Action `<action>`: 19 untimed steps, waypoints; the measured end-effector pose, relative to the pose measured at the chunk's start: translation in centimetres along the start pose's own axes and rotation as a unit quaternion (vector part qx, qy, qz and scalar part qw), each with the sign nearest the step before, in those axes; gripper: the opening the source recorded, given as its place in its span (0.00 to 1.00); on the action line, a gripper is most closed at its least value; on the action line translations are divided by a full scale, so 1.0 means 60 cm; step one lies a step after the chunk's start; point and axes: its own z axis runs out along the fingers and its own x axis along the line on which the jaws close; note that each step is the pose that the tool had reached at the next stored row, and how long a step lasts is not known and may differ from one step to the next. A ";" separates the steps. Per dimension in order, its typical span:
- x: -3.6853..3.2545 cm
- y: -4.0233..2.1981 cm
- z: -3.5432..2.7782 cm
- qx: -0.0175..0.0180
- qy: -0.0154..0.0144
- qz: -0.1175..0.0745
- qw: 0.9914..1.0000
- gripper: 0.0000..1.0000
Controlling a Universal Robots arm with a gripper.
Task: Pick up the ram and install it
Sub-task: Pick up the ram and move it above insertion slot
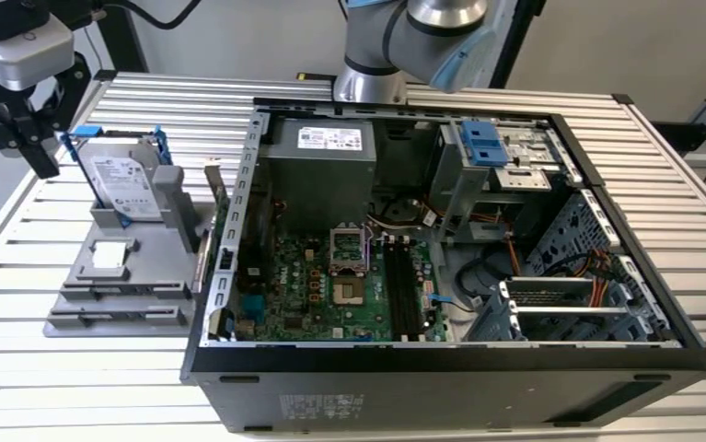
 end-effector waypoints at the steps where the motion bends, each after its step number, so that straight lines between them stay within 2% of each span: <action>1: 0.000 0.000 0.000 0.000 0.000 -0.005 1.000 0.00; 6: 0.000 0.000 0.000 0.000 0.001 -0.027 1.000 0.00; 11: 0.000 0.000 0.000 -0.001 0.002 -0.048 0.999 0.00; 19: 0.000 0.000 0.000 -0.001 0.004 -0.083 0.997 0.00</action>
